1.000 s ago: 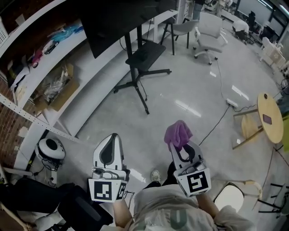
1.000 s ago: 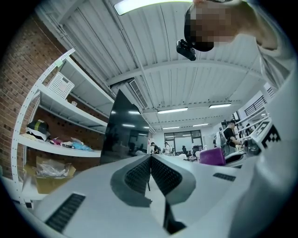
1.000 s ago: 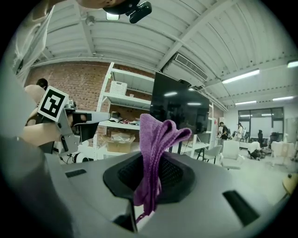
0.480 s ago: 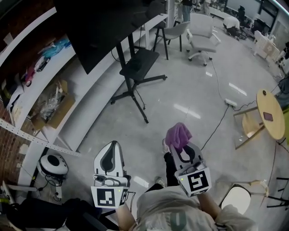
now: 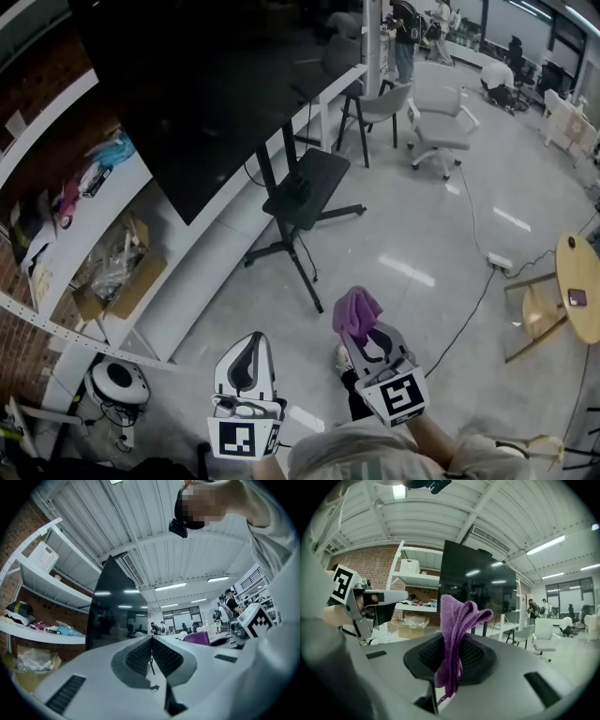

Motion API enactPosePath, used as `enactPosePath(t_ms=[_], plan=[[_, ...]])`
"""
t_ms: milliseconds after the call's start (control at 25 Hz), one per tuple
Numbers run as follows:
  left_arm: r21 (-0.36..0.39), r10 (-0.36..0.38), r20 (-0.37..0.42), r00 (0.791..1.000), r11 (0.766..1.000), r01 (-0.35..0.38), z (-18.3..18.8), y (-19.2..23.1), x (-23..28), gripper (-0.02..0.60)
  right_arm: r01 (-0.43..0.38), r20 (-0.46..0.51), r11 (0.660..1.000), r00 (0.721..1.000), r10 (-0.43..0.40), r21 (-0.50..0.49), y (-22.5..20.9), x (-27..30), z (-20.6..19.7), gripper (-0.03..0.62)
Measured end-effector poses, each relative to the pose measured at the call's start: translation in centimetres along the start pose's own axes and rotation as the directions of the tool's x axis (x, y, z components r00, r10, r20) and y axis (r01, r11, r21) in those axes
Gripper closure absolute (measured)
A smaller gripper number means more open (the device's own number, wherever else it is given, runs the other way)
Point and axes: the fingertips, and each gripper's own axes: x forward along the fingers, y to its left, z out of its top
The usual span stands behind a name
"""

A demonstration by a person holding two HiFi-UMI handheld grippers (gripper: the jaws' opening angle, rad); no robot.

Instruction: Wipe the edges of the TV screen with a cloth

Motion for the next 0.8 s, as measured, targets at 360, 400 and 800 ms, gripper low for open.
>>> enactPosePath(t_ms=[360,400,800], plan=[[0.046,0.033,0.043,0.999,0.998,-0.035,0.2,5.2,16.7,0.566,-0.05,0.022,0.998,0.998,0.05,-0.031,-11.5,13.8,3.2,0.53],[0.046,0.036,0.043,0.998,0.998,-0.038,0.0,5.6,18.1,0.566,-0.053,0.03,0.998,0.998,0.055,-0.045,-12.6,15.0,3.7,0.53],[0.086,0.047,-0.01,0.999,0.995,-0.046,-1.2,7.1,25.7,0.566,-0.079,0.028,0.996,0.997,0.078,0.033,-18.2,21.4,2.3,0.53]])
